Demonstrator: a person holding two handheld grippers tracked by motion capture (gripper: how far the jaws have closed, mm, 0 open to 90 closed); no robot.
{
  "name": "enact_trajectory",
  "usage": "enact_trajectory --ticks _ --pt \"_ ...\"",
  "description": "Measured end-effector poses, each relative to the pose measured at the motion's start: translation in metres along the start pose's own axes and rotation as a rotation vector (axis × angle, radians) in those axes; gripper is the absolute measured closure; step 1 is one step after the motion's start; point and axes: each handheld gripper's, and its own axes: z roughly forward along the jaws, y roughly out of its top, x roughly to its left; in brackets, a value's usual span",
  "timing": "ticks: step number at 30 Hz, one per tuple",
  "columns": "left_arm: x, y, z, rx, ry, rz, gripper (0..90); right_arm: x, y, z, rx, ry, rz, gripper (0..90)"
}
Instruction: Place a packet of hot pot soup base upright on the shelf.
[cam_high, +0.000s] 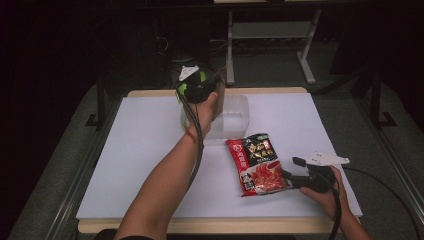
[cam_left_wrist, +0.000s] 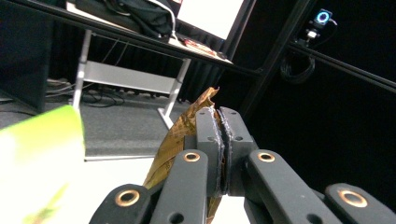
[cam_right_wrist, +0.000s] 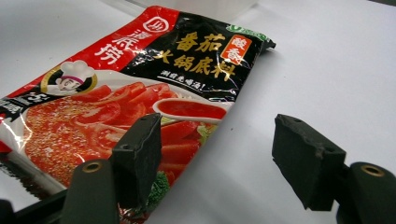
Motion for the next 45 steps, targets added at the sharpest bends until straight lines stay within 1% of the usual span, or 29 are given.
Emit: enact_trajectory --ticks 4,5,6,7,8,9,10,11,13,14,15,16,17,18,19,22,23,25,29,32,34,35,37,38,40,41,42,44,45 --pt "-0.005 -0.001 0.005 0.005 0.000 -0.003 87.5 0.001 0.000 0.000 -0.001 0.003 -0.004 32.3" --pt "-0.005 0.001 0.007 -0.003 -0.007 -0.045 87.5 0.001 0.000 -0.001 -0.001 0.003 -0.003 32.3" --pt "-0.005 0.001 0.007 -0.003 -0.007 -0.045 87.5 0.001 0.000 -0.001 -0.002 0.003 -0.003 32.3" --pt "-0.007 0.003 0.008 0.000 -0.009 -0.034 87.5 0.001 0.000 -0.001 -0.002 0.003 -0.003 32.3" --pt "-0.009 0.004 0.008 0.006 -0.013 -0.008 87.4 0.000 0.000 0.000 -0.001 0.002 -0.005 32.3" --pt "-0.009 0.003 0.008 0.013 -0.015 -0.002 87.4 0.001 0.000 0.000 0.000 0.003 -0.005 32.3" --pt "-0.008 0.002 0.009 0.032 -0.013 0.011 87.3 0.001 0.000 -0.001 0.000 0.004 -0.005 32.3" --pt "-0.003 -0.001 0.010 0.072 0.000 0.029 87.2 0.002 0.000 -0.001 0.002 0.007 -0.009 32.3" --pt "0.000 -0.003 0.010 0.072 0.003 0.025 87.1 0.002 0.000 -0.001 0.003 0.006 -0.010 32.3" --pt "0.004 -0.006 0.008 0.088 0.002 0.069 86.7 0.002 -0.001 -0.001 0.002 0.005 -0.007 32.4" --pt "0.004 -0.006 0.008 0.088 0.002 0.069 86.4 0.002 -0.001 -0.001 0.003 0.003 -0.009 32.4" --pt "0.006 -0.007 0.007 0.103 0.016 0.096 86.4 0.002 -0.001 -0.001 0.003 0.003 -0.009 32.4" --pt "0.008 -0.008 0.007 0.129 0.011 0.116 86.2 0.002 -0.001 -0.002 0.002 0.003 -0.009 32.4" --pt "0.012 -0.010 0.006 0.135 -0.010 0.126 86.1 0.002 -0.001 -0.002 0.002 0.002 -0.009 32.4" --pt "0.014 -0.011 0.005 0.140 0.009 0.153 86.1 0.002 -0.001 -0.002 0.002 0.002 -0.009 32.4" --pt "0.020 -0.008 -0.002 0.136 -0.010 0.162 86.3 0.002 -0.001 -0.002 0.003 -0.001 -0.007 32.4" --pt "0.021 -0.007 -0.004 0.137 -0.012 0.173 86.3 0.002 -0.001 -0.001 0.005 -0.001 -0.007 32.5" --pt "0.021 -0.007 -0.008 0.147 -0.040 0.196 86.3 0.002 -0.001 -0.001 0.006 0.000 -0.007 32.4" --pt "0.015 -0.010 -0.015 0.146 -0.071 0.255 86.6 0.003 -0.001 -0.001 0.008 0.002 -0.008 32.5" --pt "0.016 -0.010 -0.020 0.141 -0.063 0.262 86.7 0.003 -0.001 -0.001 0.008 0.003 -0.011 32.5" --pt "0.022 -0.009 -0.019 0.135 -0.008 0.255 86.7 0.003 -0.001 0.000 0.012 0.003 -0.012 32.5" --pt "0.024 -0.008 -0.016 0.137 -0.002 0.237 86.6 0.003 -0.002 0.000 0.015 0.003 -0.010 32.5" --pt "0.032 -0.006 -0.009 0.144 -0.003 0.172 86.6 0.004 -0.001 0.001 0.016 0.003 -0.009 32.6" --pt "0.033 -0.008 -0.006 0.146 -0.006 0.165 86.7 0.004 -0.001 0.001 0.018 0.000 -0.013 32.7" --pt "0.029 -0.012 0.000 0.153 -0.014 0.211 87.3 0.006 0.000 -0.001 0.011 0.005 -0.025 32.7" --pt "0.025 -0.015 0.002 0.157 -0.037 0.210 87.3 0.006 0.000 -0.001 0.011 0.005 -0.025 32.7" --pt "0.020 -0.018 0.004 0.173 -0.071 0.224 87.5 0.006 0.000 -0.001 0.012 0.006 -0.028 32.7" --pt "0.012 -0.026 0.005 0.171 -0.067 0.267 87.6 0.004 -0.002 -0.001 0.010 0.010 -0.021 32.7" --pt "0.009 -0.029 0.006 0.175 -0.088 0.267 87.6 0.004 -0.002 -0.001 0.010 0.010 -0.021 32.7"
